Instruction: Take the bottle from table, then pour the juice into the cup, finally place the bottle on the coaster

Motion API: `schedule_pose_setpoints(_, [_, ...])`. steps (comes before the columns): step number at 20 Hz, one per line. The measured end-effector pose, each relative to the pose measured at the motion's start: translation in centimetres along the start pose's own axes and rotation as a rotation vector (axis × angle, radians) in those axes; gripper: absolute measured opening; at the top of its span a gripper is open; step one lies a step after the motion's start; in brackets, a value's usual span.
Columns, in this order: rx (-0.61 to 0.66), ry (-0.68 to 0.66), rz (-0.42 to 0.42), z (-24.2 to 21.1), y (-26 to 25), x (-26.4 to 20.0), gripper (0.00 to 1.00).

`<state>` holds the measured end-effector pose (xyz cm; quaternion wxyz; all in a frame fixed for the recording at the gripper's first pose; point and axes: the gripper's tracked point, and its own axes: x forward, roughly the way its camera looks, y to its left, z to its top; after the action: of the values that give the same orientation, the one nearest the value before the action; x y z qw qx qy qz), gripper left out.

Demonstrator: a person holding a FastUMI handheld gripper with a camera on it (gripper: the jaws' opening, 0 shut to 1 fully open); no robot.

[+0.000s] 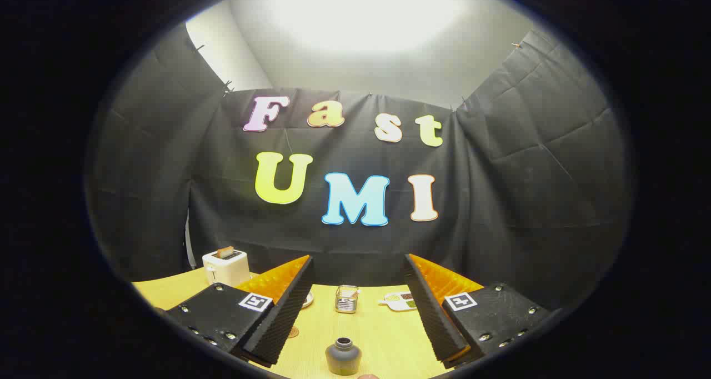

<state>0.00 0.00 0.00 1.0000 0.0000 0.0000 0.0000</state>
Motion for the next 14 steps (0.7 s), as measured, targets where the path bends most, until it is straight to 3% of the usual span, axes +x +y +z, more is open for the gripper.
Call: schedule_pose_setpoints(14, [0.080, -0.002, 0.061, -0.3, -0.5, 1.9, 0.98])
